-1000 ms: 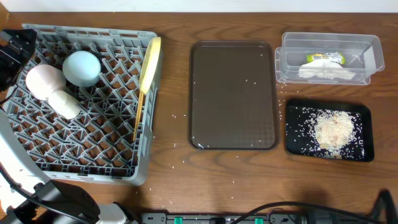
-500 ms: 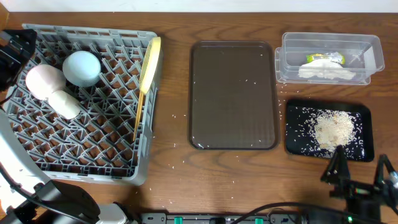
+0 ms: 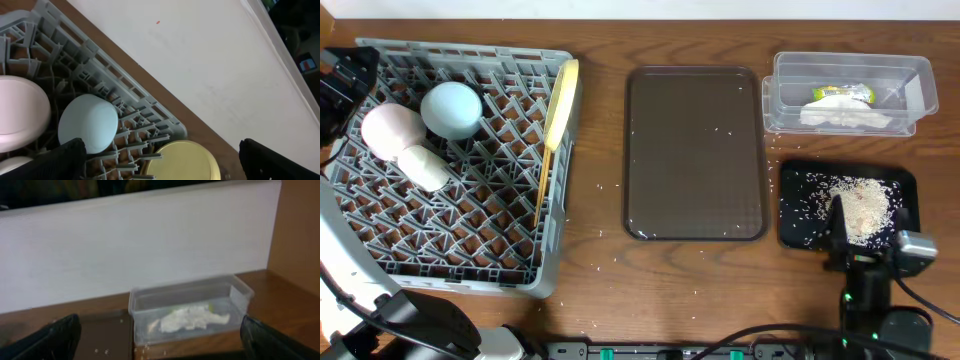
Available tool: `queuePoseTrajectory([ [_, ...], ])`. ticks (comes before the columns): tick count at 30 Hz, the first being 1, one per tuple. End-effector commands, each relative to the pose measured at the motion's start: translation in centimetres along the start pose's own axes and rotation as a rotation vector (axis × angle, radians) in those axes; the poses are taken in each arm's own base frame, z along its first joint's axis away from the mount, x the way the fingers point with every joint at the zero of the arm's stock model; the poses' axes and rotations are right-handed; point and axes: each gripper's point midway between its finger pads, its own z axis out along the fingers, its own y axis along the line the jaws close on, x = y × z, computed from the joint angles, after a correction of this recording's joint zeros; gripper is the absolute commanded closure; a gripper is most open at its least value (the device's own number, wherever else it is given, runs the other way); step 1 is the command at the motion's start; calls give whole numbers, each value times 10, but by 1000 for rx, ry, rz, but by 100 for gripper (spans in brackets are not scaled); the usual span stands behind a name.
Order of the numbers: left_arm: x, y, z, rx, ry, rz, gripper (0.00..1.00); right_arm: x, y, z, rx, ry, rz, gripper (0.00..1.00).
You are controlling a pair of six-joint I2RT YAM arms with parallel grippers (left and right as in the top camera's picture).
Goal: Sort waste into correct bins and load items into the dishwasher
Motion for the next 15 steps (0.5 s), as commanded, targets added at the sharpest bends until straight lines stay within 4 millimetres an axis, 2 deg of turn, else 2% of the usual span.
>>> queuePoseTrajectory([
  [1, -3, -5, -6, -1, -17, 34, 2, 19, -2, 8, -2, -12, -14, 1],
  [7, -3, -5, -6, -1, -17, 34, 2, 39, -3, 17, -15, -99, 4, 1],
  [12, -3, -5, -6, -1, -17, 34, 2, 41, 2, 17, -43, -86, -8, 1],
  [15, -3, -5, -6, -1, -17, 34, 2, 55, 1, 18, -43, -28, -18, 1],
])
